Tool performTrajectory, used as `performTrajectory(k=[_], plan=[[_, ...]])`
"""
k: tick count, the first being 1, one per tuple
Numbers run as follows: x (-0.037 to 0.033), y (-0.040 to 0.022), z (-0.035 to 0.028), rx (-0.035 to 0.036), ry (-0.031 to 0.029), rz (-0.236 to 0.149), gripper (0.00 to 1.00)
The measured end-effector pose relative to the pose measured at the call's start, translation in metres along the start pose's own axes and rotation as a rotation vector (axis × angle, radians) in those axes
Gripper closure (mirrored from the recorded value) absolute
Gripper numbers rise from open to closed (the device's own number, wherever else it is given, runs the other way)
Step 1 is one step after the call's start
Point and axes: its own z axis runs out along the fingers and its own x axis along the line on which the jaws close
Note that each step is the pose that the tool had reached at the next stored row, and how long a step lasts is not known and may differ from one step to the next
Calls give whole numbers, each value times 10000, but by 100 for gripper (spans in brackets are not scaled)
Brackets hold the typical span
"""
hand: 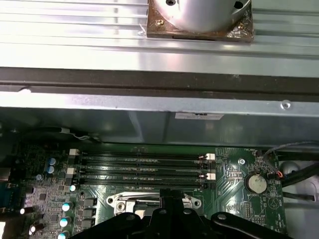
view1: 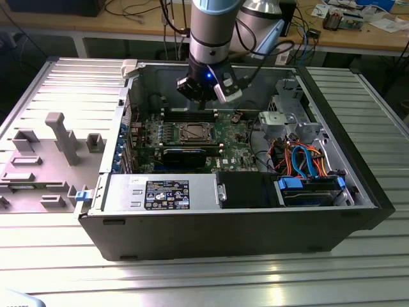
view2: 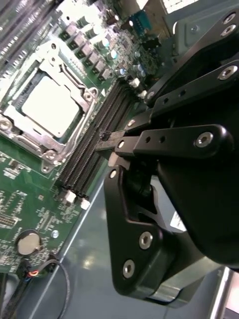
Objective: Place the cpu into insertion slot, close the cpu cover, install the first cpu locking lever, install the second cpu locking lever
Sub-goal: 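Install the second cpu locking lever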
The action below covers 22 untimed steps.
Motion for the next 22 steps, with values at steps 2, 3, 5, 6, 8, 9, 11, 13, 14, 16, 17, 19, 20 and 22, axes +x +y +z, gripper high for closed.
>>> performTrajectory(k=[2,3,5,6,8,9,11,13,14,16,17,19,20,22], plan=[[1,-27,-7,-1,-1,0,89],[2,-40,-11,-1,0,0,89],[2,-66,-18,0,0,-1,89],[2,-84,-23,0,0,0,89],[-1,-101,-27,0,0,0,89],[-3,-111,-30,-1,0,0,89],[-6,-129,-34,-1,0,0,89],[-5,-150,-41,0,0,0,89],[-4,-173,-47,-1,-1,0,89],[-2,-223,-61,1,0,0,89],[-2,-241,-65,0,0,0,89],[0,-282,-76,0,0,-1,89],[0,-297,-80,-1,0,0,89],[2,-327,-89,0,0,1,89]])
